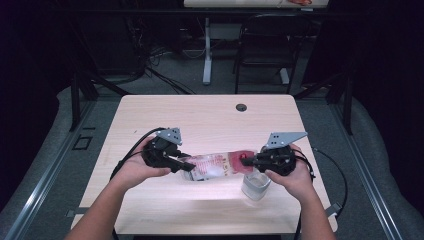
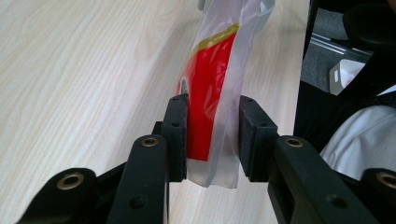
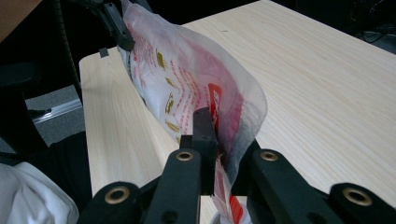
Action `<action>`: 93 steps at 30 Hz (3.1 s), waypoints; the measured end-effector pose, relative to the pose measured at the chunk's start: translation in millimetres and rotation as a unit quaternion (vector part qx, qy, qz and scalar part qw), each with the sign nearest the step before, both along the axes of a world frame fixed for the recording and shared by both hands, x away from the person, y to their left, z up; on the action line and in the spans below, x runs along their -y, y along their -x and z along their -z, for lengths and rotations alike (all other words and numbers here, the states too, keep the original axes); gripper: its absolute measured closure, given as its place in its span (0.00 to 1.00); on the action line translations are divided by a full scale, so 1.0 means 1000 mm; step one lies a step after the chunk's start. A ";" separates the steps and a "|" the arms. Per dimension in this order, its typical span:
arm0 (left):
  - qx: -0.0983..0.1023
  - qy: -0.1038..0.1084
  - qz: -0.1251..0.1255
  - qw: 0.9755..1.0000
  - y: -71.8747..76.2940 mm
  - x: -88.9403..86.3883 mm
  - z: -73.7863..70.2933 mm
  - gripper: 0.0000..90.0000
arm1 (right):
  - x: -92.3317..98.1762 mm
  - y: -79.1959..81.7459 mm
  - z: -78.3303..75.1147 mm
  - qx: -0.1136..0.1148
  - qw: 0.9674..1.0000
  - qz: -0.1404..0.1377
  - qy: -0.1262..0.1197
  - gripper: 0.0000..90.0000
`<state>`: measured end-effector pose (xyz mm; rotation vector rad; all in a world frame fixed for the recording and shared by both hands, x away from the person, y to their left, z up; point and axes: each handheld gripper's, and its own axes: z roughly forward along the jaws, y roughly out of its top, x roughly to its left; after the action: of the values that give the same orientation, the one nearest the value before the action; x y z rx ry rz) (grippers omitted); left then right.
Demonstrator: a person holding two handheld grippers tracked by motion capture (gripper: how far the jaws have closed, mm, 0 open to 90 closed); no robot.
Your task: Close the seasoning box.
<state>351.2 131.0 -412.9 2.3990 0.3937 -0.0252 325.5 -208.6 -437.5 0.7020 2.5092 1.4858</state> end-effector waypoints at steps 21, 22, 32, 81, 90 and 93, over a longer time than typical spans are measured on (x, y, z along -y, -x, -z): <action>0.000 -0.006 0.004 1.000 -0.003 0.004 -0.008 0.76 | 0.009 0.003 -0.008 0.013 1.000 0.013 -0.024 0.87; 0.001 -0.005 0.005 1.000 -0.003 0.004 -0.008 0.76 | 0.010 0.004 -0.009 0.014 0.999 0.015 -0.028 0.89; -0.001 -0.001 0.003 1.000 -0.004 0.005 -0.011 0.76 | 0.012 0.004 -0.009 0.019 0.999 0.009 -0.026 0.98; 0.017 -0.001 0.006 1.000 -0.005 0.020 -0.034 0.78 | 0.027 0.006 -0.006 0.008 1.000 0.011 -0.024 0.98; 0.023 0.000 0.009 1.000 -0.006 0.024 -0.041 0.79 | 0.030 0.007 -0.008 0.007 1.000 0.019 -0.017 0.98; 0.023 0.003 0.011 1.000 -0.007 0.024 -0.044 0.80 | 0.030 0.008 -0.010 0.011 1.000 0.023 -0.011 0.98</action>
<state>358.6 106.9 -369.4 2.3926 0.3462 0.0178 317.0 -238.9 -427.0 0.7361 2.4470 1.5002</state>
